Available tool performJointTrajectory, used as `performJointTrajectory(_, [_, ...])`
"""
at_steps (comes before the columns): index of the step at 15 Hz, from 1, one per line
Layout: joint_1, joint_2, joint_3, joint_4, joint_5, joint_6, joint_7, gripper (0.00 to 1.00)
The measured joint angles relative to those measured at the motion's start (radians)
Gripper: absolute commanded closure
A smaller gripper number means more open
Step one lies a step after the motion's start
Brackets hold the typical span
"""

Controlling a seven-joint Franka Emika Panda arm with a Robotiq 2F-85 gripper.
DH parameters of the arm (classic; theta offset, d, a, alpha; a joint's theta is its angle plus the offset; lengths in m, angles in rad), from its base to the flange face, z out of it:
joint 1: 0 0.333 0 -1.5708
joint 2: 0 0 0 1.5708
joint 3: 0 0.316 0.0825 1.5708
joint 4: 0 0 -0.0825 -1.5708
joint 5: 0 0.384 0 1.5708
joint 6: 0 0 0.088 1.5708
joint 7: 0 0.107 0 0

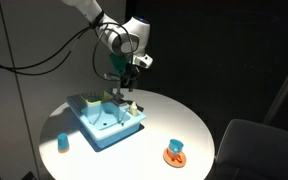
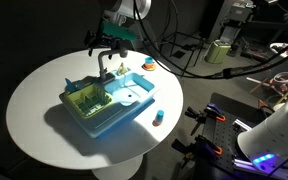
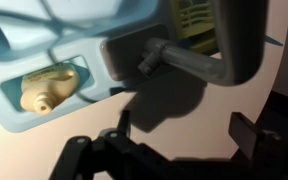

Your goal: Turn the faucet handle

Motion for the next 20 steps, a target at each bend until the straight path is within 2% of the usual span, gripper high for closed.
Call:
performJointTrajectory(7, [0.016, -0.089, -0.021, -0.04, -0.11, 0.077, 0.0, 0.0])
performJointTrajectory(10, [0.03, -0.154, -0.034, -0.11, -0.165, 0.117, 0.0, 0.0])
performJointTrajectory(14, [0.044, -0.253, -0.043, -0.221, -0.24, 0.116, 0.004, 0.0])
performJointTrajectory(20, [0.054, -0.384, -0.065, -0.319, -0.396, -0.099, 0.067, 0.0])
